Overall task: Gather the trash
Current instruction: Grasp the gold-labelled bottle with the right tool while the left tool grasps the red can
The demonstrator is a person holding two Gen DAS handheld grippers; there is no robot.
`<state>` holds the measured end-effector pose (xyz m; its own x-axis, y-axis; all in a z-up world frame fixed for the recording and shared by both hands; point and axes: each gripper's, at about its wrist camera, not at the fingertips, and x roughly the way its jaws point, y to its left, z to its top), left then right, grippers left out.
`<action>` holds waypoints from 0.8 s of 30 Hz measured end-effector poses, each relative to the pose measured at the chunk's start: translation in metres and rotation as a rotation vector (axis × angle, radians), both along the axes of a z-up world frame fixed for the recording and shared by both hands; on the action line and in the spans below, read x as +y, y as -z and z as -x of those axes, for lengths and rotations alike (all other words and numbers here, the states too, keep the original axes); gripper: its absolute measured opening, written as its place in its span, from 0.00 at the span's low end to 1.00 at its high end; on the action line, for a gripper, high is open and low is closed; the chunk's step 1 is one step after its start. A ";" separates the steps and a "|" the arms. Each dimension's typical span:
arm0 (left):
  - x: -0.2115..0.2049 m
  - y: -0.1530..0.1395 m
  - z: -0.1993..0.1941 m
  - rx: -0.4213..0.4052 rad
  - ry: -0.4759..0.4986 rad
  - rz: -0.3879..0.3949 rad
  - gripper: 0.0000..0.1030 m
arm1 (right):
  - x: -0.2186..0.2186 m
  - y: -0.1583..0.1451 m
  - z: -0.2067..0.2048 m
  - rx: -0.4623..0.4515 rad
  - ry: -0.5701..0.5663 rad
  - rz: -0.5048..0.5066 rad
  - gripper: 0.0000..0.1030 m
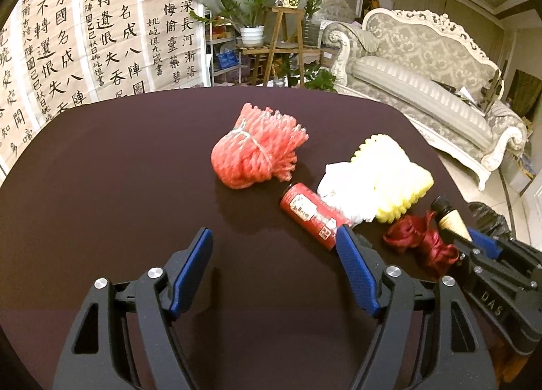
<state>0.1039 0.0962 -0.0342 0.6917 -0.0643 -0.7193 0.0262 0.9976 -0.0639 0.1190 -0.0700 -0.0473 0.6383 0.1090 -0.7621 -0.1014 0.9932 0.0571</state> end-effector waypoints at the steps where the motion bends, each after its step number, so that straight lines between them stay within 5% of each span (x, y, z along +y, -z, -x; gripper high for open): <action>1: -0.002 -0.001 -0.001 -0.006 0.002 0.003 0.72 | 0.000 0.000 -0.001 0.000 -0.001 -0.001 0.23; 24: 0.004 0.006 -0.004 0.076 -0.010 0.006 0.74 | 0.006 -0.003 -0.005 0.001 -0.004 -0.007 0.25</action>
